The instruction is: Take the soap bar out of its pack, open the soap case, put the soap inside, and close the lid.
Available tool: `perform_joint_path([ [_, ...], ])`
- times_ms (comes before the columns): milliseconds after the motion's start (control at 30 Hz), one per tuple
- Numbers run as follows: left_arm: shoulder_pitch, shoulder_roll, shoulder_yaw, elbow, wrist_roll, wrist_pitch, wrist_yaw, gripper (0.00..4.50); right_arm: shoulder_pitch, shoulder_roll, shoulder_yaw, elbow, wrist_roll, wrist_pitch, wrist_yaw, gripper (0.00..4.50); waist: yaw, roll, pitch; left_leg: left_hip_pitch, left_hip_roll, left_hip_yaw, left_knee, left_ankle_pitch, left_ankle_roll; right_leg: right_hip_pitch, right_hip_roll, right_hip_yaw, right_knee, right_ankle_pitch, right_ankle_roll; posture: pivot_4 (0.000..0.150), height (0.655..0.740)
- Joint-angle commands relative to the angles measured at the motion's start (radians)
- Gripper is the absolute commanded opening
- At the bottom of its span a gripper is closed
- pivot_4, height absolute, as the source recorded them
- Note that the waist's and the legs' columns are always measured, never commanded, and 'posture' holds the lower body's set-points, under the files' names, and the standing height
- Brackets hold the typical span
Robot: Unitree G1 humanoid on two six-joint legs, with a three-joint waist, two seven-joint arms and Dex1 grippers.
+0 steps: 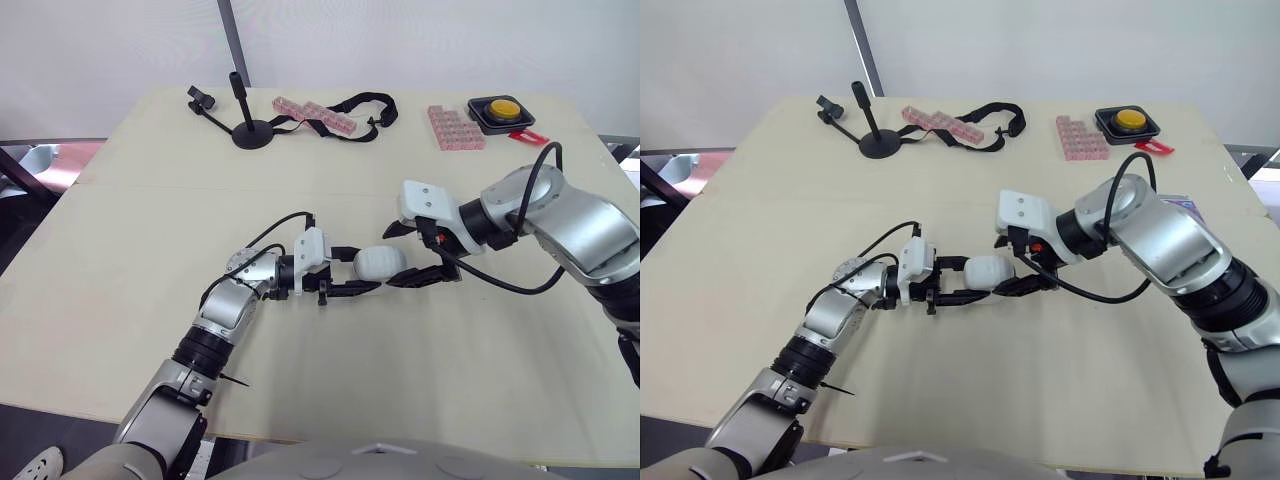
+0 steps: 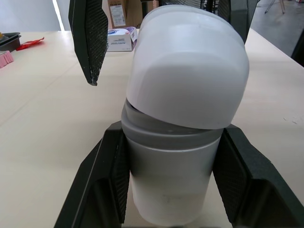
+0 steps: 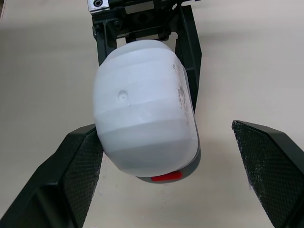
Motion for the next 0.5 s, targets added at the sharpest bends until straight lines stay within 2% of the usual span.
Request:
perform_joint_path([
  [33, 0.001, 0.011, 0.008, -0.016, 0.005, -0.002, -0.002, 1.91, -0.029, -0.01, -0.046, -0.018, -0.004, -0.005, -0.004, 4.47, 0.0, 0.0, 0.0, 0.0, 0.0, 0.0, 0.0, 0.0, 0.0, 0.0, 0.0, 0.0, 0.0, 0.0, 0.0, 0.15, 0.7096],
  [500, 0.002, 0.014, 0.008, -0.021, 0.003, 0.001, -0.006, 1.91, -0.029, -0.025, -0.059, -0.021, 0.002, 0.012, 0.006, 4.47, 0.0, 0.0, 0.0, 0.0, 0.0, 0.0, 0.0, 0.0, 0.0, 0.0, 0.0, 0.0, 0.0, 0.0, 0.0, 0.15, 0.7096],
])
